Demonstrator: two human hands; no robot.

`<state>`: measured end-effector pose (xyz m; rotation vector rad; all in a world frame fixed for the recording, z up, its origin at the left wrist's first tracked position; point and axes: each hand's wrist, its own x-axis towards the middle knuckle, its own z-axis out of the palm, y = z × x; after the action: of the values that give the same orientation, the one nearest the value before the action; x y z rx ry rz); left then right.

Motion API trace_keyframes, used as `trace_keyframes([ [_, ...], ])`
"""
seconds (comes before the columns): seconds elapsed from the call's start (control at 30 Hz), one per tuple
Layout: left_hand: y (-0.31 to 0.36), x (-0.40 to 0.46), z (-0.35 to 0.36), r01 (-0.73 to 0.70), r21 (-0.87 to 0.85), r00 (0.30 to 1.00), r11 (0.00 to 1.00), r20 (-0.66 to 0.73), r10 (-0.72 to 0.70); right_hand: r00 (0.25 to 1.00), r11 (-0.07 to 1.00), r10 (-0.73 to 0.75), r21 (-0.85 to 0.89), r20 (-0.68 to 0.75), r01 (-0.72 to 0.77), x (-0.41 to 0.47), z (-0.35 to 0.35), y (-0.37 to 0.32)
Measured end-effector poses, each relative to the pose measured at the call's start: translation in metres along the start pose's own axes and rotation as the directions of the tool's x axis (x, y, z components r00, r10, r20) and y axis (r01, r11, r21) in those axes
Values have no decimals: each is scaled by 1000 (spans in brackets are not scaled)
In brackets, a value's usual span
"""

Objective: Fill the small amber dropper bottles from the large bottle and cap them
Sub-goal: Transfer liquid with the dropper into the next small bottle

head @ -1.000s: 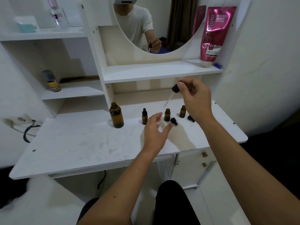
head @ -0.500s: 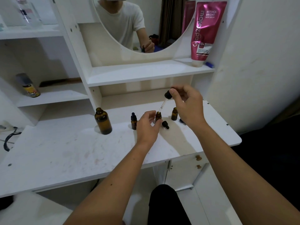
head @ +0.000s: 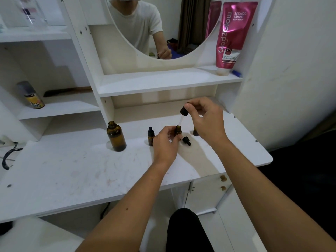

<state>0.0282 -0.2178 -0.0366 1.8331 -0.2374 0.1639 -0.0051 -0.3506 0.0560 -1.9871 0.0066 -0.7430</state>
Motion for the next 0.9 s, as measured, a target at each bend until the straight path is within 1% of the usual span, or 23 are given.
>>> trace_keyframes([
  [0.17, 0, 0, 1, -4, 15, 1000, 1000, 3, 4, 998, 996, -64, -64, -8, 63, -2, 3, 0],
  [0.3, 0, 0, 0, -10, 31, 1000, 999, 9, 10, 1000, 1000, -8, -21, -13, 8, -1, 3, -1],
  [0.43, -1, 0, 0, -15, 42, 1000, 999, 7, 15, 1000, 1000, -4, 17, 1, 4, -2, 1, -3],
  [0.53, -3, -2, -1, -3, 54, 1000, 999, 12, 3, 999, 999, 10, 36, -34, -8, -3, -1, -7],
  [0.67, -3, -8, -5, 36, -1, 999, 999, 16, -36, 993, 999, -11, 46, -115, 16, -4, -5, -16],
  [0.77, -2, -16, -12, 44, 3, 998, 999, 37, -44, 990, 998, -39, 41, -135, 45, -6, -5, -25],
  [0.9, -1, -25, -25, 88, -38, 996, 995, 36, -86, 989, 995, -44, 77, -139, 55, -10, 0, -36],
])
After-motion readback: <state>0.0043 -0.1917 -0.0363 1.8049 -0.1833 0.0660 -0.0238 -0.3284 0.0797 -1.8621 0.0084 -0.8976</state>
